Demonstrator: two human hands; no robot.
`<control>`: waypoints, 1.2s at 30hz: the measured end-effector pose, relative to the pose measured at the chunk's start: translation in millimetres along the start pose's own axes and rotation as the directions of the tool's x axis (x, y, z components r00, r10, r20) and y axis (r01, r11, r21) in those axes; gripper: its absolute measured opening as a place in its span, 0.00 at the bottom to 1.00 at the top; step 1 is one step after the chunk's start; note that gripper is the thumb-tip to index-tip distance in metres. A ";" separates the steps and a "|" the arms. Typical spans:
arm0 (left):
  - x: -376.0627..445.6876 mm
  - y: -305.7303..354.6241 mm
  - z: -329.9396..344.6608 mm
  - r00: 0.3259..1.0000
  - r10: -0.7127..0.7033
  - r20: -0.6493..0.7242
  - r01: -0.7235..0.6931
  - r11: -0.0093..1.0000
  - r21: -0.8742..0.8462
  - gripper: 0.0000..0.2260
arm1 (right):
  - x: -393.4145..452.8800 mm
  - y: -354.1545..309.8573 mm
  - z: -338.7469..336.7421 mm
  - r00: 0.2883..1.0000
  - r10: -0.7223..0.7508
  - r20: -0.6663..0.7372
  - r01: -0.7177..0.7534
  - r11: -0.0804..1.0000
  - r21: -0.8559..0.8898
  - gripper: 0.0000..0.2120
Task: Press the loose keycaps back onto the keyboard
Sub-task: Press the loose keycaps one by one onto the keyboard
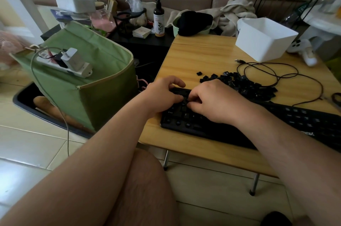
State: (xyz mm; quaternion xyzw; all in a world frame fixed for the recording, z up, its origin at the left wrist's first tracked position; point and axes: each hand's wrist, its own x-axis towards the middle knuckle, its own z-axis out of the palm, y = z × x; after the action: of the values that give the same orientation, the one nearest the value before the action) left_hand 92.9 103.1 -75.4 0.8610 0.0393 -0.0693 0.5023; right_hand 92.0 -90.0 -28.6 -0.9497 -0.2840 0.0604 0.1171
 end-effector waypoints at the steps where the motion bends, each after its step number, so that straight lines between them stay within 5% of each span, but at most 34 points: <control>1: -0.2 0.5 -0.1 1.000 -0.002 0.001 0.002 1.000 -0.002 0.16 | -0.5 -0.2 0.1 1.000 0.001 -0.008 -0.001 1.000 0.007 0.08; 13: -4.9 7.1 -1.2 0.999 -0.028 0.018 0.029 0.999 -0.044 0.15 | -4.8 8.0 4.0 0.999 -0.009 -0.035 0.013 0.992 0.123 0.09; 22: -9.0 13.3 -3.0 0.999 -0.042 0.012 0.042 0.997 -0.057 0.13 | -8.4 3.4 11.5 0.994 -0.037 -0.099 0.033 0.999 -0.042 0.11; 29: -11.8 7.3 -10.6 1.000 0.028 0.001 -0.028 1.000 -0.012 0.11 | -12.2 14.9 10.2 0.988 0.107 -0.108 -0.063 0.934 0.351 0.10; 36: -12.1 -1.2 -20.6 0.997 0.075 0.029 -0.075 0.997 0.001 0.19 | -11.5 18.4 22.1 0.983 0.167 -0.073 -0.126 0.912 0.391 0.08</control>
State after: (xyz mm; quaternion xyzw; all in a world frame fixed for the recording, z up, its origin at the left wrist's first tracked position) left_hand 82.4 121.7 -64.5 0.8613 -0.0005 -0.0630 0.5042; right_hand 88.1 -107.2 -54.1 -0.9286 -0.1883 0.0739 0.3110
